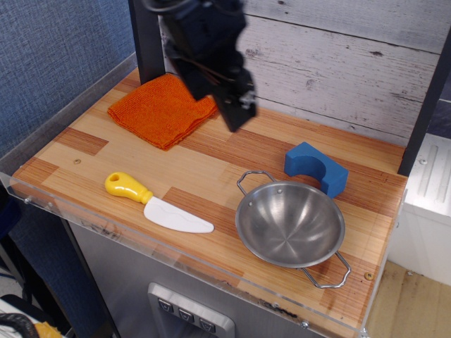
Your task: Move the orange cloth behind the pot
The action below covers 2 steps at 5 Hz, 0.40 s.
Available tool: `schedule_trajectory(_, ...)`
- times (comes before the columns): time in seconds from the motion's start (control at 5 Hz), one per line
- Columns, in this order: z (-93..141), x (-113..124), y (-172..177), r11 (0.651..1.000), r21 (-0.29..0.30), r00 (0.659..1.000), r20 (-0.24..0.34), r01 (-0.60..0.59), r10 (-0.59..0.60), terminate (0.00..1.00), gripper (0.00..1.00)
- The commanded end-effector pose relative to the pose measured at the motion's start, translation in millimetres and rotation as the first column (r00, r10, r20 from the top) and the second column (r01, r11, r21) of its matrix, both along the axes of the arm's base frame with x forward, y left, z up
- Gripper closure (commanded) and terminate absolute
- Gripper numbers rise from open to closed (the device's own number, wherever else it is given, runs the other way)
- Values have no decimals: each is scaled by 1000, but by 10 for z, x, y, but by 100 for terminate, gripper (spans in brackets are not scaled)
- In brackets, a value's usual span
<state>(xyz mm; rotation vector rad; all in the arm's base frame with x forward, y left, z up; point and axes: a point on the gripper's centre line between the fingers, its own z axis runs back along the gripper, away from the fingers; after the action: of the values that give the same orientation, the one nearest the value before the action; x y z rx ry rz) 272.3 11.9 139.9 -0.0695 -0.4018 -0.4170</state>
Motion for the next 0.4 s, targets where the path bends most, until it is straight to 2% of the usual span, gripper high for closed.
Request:
schedule_trajectory(0.0, 17, 250, 561, 991, 39, 991, 37, -131, 130, 0, 0)
schedule_trajectory(0.2, -72, 436, 772, 985, 30, 984, 57, -172, 170, 0, 0)
